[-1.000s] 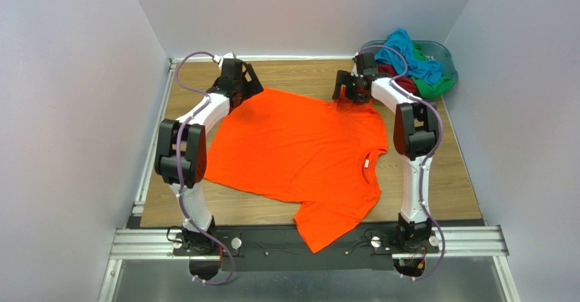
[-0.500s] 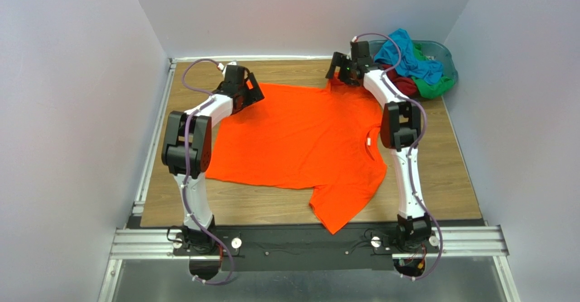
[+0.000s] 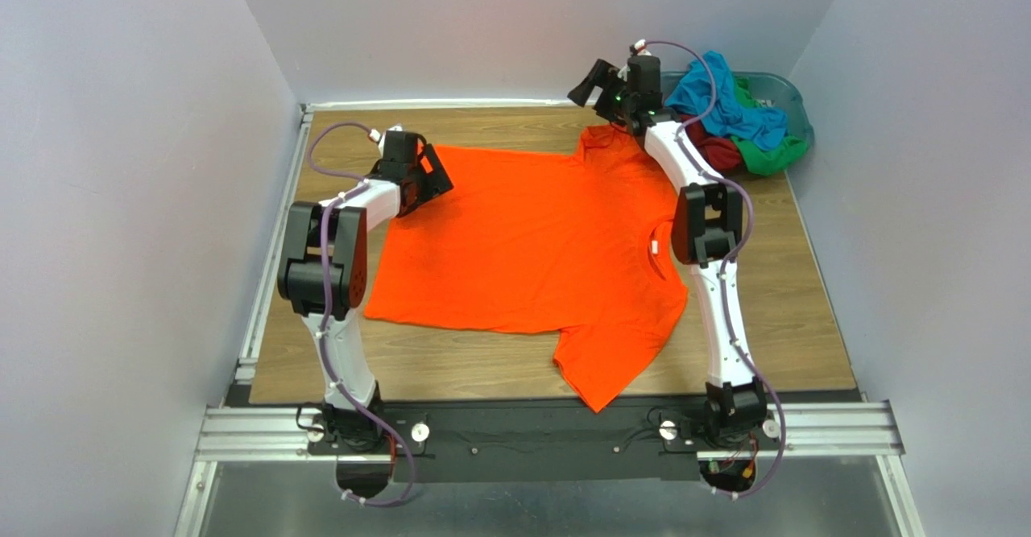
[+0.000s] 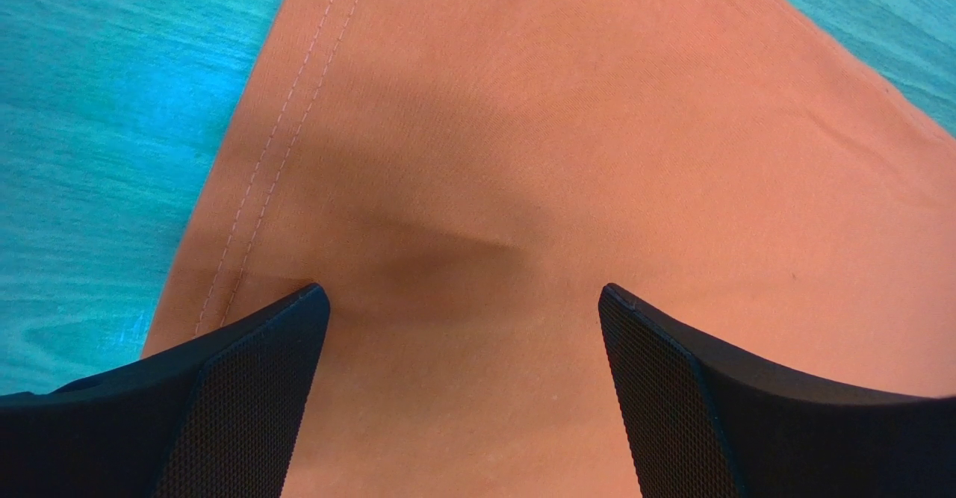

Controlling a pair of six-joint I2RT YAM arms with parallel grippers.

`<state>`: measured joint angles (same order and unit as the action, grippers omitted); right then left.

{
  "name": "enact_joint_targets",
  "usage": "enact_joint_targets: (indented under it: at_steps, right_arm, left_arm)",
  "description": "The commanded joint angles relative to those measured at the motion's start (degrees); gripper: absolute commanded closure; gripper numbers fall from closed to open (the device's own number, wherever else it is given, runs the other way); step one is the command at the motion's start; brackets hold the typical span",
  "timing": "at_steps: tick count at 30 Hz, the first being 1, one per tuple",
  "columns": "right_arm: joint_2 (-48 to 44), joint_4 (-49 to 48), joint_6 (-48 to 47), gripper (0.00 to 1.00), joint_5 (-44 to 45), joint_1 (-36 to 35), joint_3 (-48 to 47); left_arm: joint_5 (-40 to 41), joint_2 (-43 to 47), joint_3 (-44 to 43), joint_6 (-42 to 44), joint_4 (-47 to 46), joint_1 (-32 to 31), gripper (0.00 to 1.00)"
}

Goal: Fold and stack the t-shirts
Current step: Flatten the tshirt out

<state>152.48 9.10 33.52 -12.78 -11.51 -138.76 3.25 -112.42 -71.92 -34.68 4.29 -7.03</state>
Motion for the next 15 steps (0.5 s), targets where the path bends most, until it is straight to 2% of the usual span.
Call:
enact_joint_targets:
  at_steps: [1, 3, 4, 5, 8, 15]
  right_arm:
    - [-7.87, -3.74, -0.28, 0.0, -2.43, -0.01, 8.0]
    - [-13.93, -3.66, -1.69, 0.0, -1.12, -0.01, 18.37]
    - [-15.71, -3.65, -2.22, 0.0, -0.85, -0.01, 18.44]
    - [-17.12, -3.48, -2.66, 0.0, -0.5, -0.01, 24.09]
    - [-20.29, -2.51, -3.89, 0.0, 1.17, -0.09, 30.71]
    - [-14.77, -0.23, -4.25, 0.0, -1.81, -0.36, 27.15]
  left_arm:
    - [1.5, 2.12, 2.13, 1.19, 1.95, 0.7, 0.02]
    - [1.85, 3.17, 3.18, 1.45, 1.68, 0.96, 0.02]
    - [1.85, 3.17, 3.45, 1.45, 1.59, 0.96, 0.02]
    - [1.85, 3.43, 3.8, 1.71, 1.42, 1.14, 0.02]
    - [2.03, 3.52, 5.12, 2.24, 1.16, 1.58, 0.02]
    - [1.68, 3.61, 5.39, 2.33, 0.72, 1.75, 0.02]
